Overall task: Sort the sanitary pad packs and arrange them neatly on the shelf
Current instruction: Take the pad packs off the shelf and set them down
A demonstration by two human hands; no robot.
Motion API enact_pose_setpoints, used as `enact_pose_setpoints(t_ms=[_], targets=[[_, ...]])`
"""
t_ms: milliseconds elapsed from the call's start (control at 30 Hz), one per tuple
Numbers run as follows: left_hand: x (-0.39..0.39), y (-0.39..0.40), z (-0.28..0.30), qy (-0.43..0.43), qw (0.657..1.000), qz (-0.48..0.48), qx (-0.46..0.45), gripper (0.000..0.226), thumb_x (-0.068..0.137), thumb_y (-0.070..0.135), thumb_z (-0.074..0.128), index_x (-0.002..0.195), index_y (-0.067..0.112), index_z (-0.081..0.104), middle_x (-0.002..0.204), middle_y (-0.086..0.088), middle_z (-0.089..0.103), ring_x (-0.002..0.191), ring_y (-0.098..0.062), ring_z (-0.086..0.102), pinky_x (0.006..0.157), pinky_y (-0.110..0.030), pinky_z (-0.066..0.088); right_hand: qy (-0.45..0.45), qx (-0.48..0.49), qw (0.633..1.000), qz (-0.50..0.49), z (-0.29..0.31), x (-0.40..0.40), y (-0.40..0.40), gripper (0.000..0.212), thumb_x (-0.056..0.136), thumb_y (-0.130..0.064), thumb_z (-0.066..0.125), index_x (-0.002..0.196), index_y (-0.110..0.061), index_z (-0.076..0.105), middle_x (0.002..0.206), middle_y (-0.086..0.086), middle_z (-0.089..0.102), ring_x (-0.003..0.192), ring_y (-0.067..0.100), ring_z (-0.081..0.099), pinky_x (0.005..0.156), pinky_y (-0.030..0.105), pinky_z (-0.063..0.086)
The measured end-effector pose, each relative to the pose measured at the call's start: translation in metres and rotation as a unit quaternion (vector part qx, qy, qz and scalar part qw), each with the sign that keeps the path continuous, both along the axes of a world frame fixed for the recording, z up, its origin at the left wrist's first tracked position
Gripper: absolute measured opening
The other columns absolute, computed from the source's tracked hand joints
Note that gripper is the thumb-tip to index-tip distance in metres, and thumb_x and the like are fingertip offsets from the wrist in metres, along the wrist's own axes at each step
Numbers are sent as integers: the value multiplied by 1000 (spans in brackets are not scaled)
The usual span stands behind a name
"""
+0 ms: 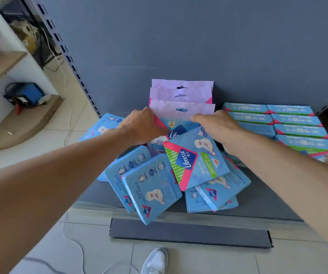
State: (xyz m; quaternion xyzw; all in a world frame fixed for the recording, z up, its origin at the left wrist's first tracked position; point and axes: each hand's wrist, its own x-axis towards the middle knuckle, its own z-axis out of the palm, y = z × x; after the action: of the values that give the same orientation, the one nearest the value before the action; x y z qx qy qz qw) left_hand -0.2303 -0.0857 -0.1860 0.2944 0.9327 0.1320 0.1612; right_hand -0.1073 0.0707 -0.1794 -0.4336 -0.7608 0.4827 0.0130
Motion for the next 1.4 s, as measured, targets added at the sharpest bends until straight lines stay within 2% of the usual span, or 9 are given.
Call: enact_pose_setpoints(t_ms=[100, 200, 333, 533, 700, 900, 1100, 1200, 1400], targets=[[-2, 6, 0, -2, 1000, 11, 16, 49, 75, 53, 73, 98, 14, 53, 79, 0, 54, 74, -23, 51, 63, -30, 38, 4, -13, 1000, -8, -3, -2, 0, 39, 68, -38, 76, 93, -10, 69, 86, 10, 73, 78, 26, 71, 75, 40, 58], [-2, 5, 2, -11, 999, 6, 38, 64, 73, 53, 75, 113, 11, 50, 98, -5, 61, 83, -25, 55, 68, -32, 42, 7, -7, 1000, -29, -5, -3, -2, 40, 59, -27, 80, 92, -6, 69, 87, 13, 73, 76, 27, 72, 73, 41, 61], [-1, 5, 1, -31, 998, 6, 62, 72, 71, 53, 73, 125, 13, 46, 106, -7, 64, 89, -28, 59, 73, -34, 48, 27, 25, 998, -57, -5, -5, 5, 31, 67, -15, 83, 87, -7, 60, 92, 15, 70, 81, 29, 70, 63, 31, 52], [-17, -4, -1, -24, 999, -19, 26, 30, 90, 11, 48, 120, 6, 44, 117, -18, 59, 95, -34, 53, 76, -33, 38, 103, 56, 991, -68, -10, 15, 30, 17, 68, -19, 78, 78, -7, 70, 78, 16, 73, 80, 33, 71, 80, 50, 58], [-24, 5, -5, -50, 993, -30, 101, 35, 70, 31, 81, 98, 16, 67, 97, -8, 72, 91, -31, 66, 77, -37, 53, 223, 38, 971, -84, 7, 32, 46, 17, 79, -12, 74, 64, -12, 66, 70, 9, 63, 71, 23, 59, 73, 42, 52], [-25, 9, -10, -30, 987, 35, 151, 30, 80, 27, 76, 106, 15, 68, 101, -8, 70, 93, -32, 64, 85, -38, 55, 313, -37, 942, -118, 39, 40, 49, 26, 89, -2, 65, 66, -10, 57, 67, 8, 51, 60, 19, 52, 67, 34, 49], [-26, 15, 5, -114, 949, 79, 282, 31, 70, 23, 62, 100, 15, 61, 101, -19, 70, 93, -41, 68, 75, -56, 59, 323, -76, 935, -128, 57, 49, 53, 18, 92, -5, 63, 76, -13, 62, 74, 7, 60, 67, 19, 60, 67, 32, 56], [-21, 16, 35, -121, 935, 74, 325, 13, 75, 25, 58, 86, 24, 53, 102, -22, 68, 88, -38, 69, 71, -63, 56, 328, -86, 933, -123, 65, 54, 51, 16, 93, -6, 61, 79, -12, 63, 73, 5, 62, 63, 17, 63, 64, 33, 56], [1, 29, 94, -190, 882, 71, 425, 4, 98, 15, 49, 98, 16, 46, 85, -4, 58, 70, -21, 58, 72, -52, 57, 357, -80, 925, -107, 84, 61, 45, 14, 95, -8, 57, 83, -14, 61, 77, 4, 66, 66, 17, 65, 70, 38, 56]])
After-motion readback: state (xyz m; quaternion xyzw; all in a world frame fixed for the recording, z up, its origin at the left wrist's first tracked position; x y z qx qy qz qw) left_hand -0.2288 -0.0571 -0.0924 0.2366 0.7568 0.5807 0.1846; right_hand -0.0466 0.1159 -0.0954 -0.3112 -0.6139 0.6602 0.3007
